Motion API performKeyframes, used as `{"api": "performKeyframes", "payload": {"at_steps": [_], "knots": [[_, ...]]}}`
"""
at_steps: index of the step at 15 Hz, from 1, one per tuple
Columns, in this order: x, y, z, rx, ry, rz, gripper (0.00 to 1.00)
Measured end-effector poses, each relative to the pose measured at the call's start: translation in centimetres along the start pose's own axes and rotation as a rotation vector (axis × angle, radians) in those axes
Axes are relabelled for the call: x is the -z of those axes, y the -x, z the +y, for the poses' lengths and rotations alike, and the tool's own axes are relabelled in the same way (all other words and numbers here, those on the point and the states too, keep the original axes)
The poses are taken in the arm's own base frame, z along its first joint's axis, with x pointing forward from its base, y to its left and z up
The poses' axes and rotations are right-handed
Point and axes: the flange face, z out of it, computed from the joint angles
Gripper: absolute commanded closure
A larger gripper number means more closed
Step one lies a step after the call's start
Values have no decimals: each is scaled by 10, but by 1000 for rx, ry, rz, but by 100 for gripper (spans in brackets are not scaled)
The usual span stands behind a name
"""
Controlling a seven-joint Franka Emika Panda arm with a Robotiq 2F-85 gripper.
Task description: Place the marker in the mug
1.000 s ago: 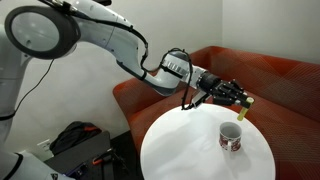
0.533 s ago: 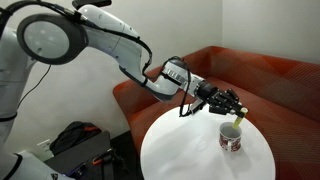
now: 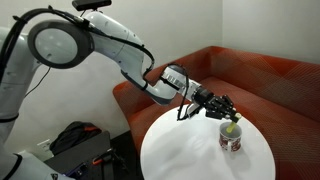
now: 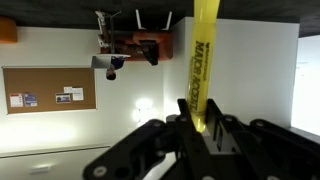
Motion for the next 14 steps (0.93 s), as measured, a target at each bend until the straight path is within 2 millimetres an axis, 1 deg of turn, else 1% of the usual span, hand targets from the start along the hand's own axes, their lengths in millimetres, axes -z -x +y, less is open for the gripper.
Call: {"api": "performKeyframes", "payload": {"at_steps": [7,14], "knots": [[5,25,3,34,-19,-21,95],[9,34,-2,50,-66,-27,95]]}}
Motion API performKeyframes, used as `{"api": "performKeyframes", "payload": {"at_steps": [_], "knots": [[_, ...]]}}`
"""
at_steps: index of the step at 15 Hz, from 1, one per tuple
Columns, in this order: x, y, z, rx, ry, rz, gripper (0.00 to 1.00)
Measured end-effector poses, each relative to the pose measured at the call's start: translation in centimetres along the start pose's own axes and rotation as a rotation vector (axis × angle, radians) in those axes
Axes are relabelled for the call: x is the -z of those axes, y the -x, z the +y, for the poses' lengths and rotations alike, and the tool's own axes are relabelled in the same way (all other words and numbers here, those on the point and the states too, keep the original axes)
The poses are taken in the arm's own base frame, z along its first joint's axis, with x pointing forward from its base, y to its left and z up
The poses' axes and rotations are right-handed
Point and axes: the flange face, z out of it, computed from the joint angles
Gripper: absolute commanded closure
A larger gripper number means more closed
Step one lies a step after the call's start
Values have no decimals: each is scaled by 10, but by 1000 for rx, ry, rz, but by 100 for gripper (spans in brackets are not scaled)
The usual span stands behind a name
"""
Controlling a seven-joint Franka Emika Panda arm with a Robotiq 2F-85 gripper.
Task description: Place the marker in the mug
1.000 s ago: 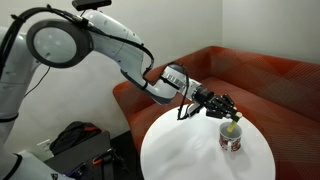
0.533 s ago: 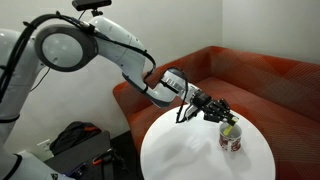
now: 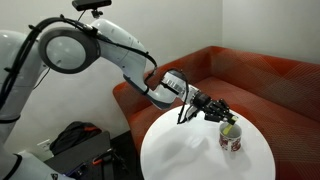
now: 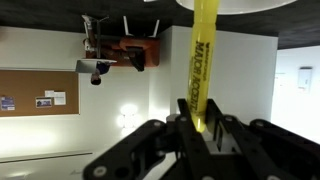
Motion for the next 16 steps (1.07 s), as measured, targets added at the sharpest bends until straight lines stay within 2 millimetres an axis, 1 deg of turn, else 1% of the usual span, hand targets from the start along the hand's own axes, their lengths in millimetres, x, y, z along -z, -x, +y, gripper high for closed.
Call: {"api": "performKeyframes", "payload": {"at_steps": [2,3,4,7,8,11,12,13,16], "knots": [[-1,3,-2,0,-8,-9,95],[-2,4,-3,0,-14,-14,54],[-4,5,-4,1,-22,-19,53],[-8,10,-6,3,-32,-27,33],[-9,10,-6,3,-31,-28,24],[-9,8,-7,-2,-32,-28,2],[-8,6,-8,-5,-34,-28,0],[-6,3,-9,-10,-37,-29,0],[2,-14,-15,-36,-49,-29,0]]}}
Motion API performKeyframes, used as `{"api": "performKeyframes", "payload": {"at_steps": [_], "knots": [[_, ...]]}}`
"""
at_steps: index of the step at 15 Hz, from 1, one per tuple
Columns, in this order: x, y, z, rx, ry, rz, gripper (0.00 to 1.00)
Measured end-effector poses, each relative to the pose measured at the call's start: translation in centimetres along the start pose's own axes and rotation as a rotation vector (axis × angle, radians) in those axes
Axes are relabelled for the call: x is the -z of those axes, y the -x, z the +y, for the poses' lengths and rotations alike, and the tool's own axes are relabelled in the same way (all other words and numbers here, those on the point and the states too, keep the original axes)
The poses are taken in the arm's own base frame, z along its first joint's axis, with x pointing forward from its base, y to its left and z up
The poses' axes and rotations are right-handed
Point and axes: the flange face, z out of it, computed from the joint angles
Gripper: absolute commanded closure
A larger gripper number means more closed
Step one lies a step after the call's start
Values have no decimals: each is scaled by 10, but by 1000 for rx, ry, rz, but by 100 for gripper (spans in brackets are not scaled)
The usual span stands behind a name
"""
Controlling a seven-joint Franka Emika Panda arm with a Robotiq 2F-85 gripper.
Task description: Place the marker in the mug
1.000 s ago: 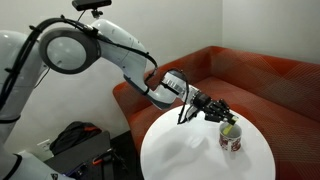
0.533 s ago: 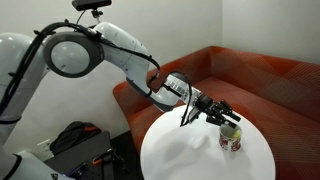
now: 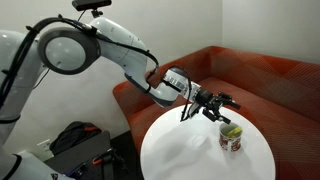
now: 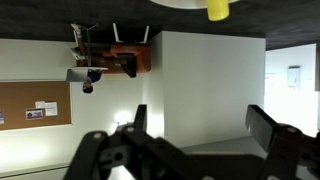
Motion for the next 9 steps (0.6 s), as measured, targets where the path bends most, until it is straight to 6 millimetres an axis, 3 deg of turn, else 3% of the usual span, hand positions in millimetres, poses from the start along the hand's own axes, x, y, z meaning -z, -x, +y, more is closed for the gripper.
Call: {"api": "performKeyframes", "payload": {"at_steps": [5,9], "knots": [[9,-34,-4,-59,-2,21,0],[14,-45,-2,-93,2,32,0]]}}
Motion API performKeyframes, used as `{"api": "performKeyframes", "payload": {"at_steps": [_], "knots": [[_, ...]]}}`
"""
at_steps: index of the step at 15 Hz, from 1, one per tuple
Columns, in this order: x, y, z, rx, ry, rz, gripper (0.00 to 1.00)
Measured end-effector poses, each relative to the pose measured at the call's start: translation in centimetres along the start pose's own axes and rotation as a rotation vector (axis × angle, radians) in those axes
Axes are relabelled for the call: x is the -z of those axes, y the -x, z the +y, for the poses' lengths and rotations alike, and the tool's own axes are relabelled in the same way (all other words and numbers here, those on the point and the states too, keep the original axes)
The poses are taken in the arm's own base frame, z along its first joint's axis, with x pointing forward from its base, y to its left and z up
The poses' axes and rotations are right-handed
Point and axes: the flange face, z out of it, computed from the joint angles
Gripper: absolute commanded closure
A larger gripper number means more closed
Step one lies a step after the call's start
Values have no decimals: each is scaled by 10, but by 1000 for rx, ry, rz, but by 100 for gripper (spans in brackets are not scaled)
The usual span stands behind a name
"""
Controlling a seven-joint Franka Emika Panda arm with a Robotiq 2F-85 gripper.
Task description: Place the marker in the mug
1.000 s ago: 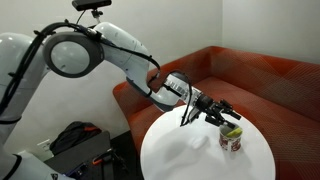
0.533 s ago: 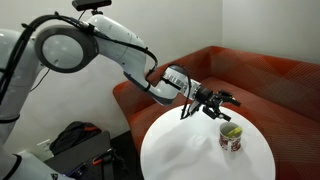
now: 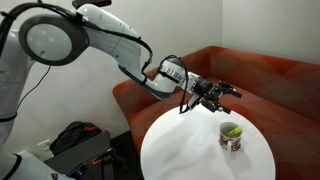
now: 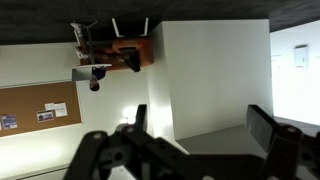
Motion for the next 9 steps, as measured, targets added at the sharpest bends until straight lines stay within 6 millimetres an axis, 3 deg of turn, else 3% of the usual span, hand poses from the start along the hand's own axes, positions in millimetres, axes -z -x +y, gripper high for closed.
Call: {"api": "performKeyframes", "payload": {"at_steps": [9], "knots": [[-1,5,1,6,2,-2,0]]}}
